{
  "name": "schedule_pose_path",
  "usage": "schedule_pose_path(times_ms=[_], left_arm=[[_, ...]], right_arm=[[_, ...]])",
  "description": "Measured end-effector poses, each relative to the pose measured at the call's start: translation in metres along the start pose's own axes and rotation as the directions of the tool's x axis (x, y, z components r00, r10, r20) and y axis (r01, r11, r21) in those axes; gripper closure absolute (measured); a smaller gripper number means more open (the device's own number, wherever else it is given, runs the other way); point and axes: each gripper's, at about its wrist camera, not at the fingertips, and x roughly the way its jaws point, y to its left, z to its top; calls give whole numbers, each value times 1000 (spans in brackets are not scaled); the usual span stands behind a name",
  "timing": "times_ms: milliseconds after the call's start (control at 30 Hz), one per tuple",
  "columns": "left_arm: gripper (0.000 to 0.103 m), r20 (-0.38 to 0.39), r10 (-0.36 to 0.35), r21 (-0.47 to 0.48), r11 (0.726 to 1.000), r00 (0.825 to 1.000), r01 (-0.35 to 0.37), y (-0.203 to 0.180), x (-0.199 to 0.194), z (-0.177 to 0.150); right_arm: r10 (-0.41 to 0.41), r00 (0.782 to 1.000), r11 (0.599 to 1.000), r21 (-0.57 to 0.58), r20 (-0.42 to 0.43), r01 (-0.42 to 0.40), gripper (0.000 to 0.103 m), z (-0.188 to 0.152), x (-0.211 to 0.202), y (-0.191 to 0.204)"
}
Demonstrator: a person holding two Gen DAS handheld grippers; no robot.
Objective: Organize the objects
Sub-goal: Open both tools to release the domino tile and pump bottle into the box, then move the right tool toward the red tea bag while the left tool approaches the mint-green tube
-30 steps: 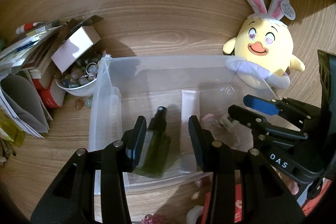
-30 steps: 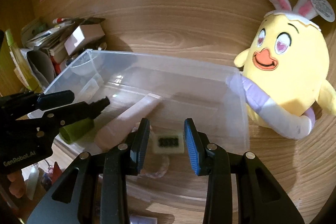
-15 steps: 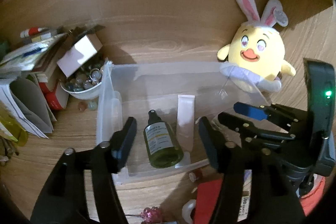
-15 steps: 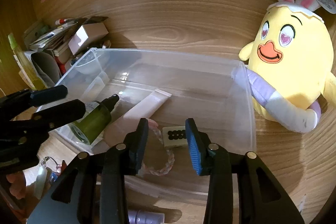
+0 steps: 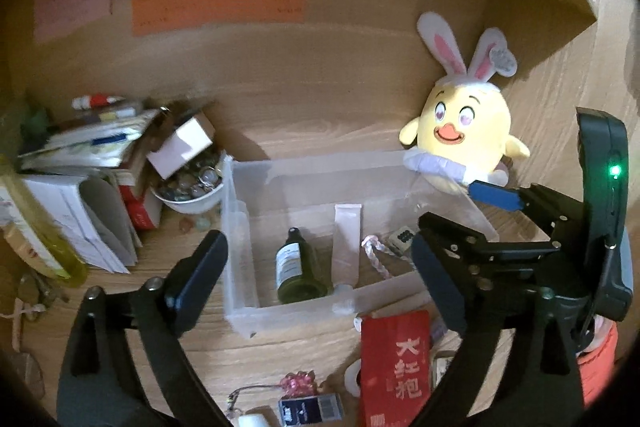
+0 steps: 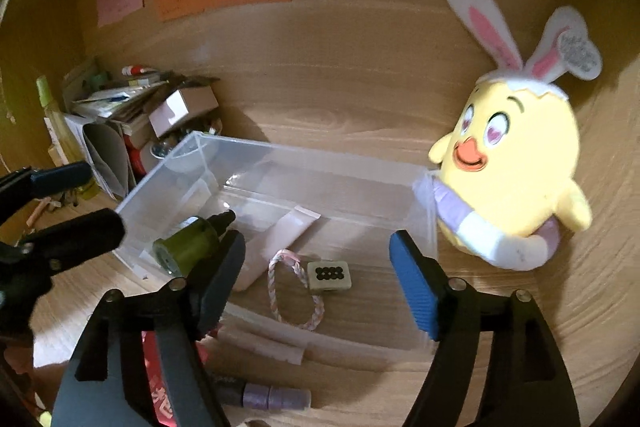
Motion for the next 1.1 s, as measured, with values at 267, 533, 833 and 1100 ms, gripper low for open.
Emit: schedule_pose_path(times_ms=[267, 533, 833, 1100], left_arm=[[4, 12, 8, -22, 1000, 1000, -7, 15, -28, -14], [4, -41, 37, -30, 999, 998, -38, 31, -35, -42], [4, -137, 48, -57, 997, 989, -56, 43, -26, -77], [4, -217, 33, -102, 993, 976, -56, 56, -19, -108]], right_arm=[[-22, 998, 1000, -6, 53, 23, 20, -11, -35, 3], [-26, 999, 1000, -1, 26, 26, 19, -38, -47, 7], [7, 998, 1000, 17, -65, -6, 19, -69, -31, 18], [93, 991, 994, 73, -100, -86, 19, -83, -32, 32]])
